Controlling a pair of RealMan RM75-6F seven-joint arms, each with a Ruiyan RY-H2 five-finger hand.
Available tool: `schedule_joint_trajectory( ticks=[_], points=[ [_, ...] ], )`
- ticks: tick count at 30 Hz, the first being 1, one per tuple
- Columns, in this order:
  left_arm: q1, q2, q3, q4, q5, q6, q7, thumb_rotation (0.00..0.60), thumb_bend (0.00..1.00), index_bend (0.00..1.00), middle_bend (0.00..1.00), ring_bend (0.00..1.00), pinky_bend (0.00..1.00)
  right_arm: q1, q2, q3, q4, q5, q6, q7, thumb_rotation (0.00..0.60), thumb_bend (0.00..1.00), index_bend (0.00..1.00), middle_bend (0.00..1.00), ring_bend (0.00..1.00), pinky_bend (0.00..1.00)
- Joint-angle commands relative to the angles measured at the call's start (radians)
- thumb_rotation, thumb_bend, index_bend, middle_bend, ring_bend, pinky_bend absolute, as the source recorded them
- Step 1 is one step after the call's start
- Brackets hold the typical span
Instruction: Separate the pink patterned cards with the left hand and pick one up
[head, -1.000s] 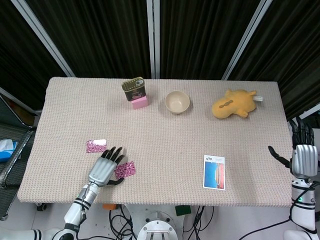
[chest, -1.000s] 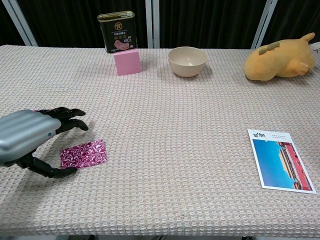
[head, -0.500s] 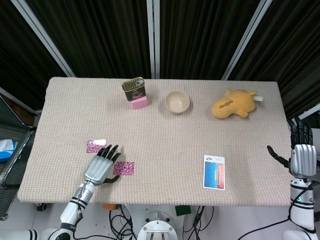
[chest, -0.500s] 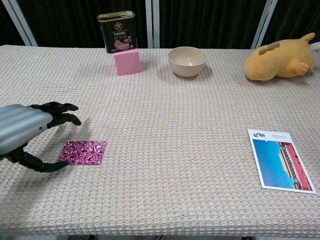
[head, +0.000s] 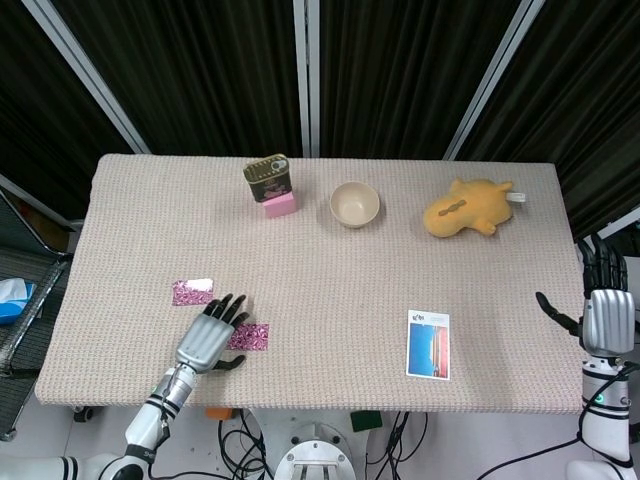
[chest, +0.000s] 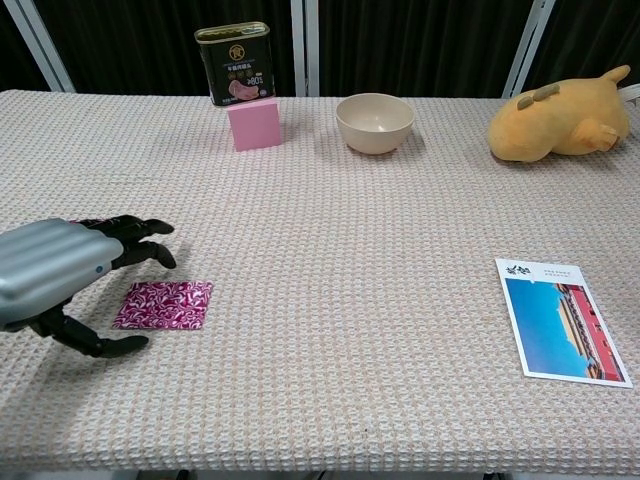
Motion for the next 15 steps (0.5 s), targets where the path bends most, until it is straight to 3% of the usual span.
schedule_joint_trajectory(
  ticks=[1, 15],
  points=[
    [-0.002, -0.006, -0.002, 0.007, 0.004, -0.001, -0.003, 0.432, 0.21, 0.22, 0.02, 0.0, 0.15, 0.0, -0.001, 0.0, 0.002, 0.0, -0.001, 0.001, 0.6, 0.42, 0.0, 0.0, 0.0, 0.0],
    [-0.018, -0.017, -0.008, 0.029, 0.005, -0.025, -0.016, 0.534, 0.22, 0.28, 0.02, 0.0, 0.15, -0.001, 0.001, -0.001, 0.002, 0.005, -0.007, -0.004, 0.6, 0.42, 0.0, 0.0, 0.0, 0.0]
  ],
)
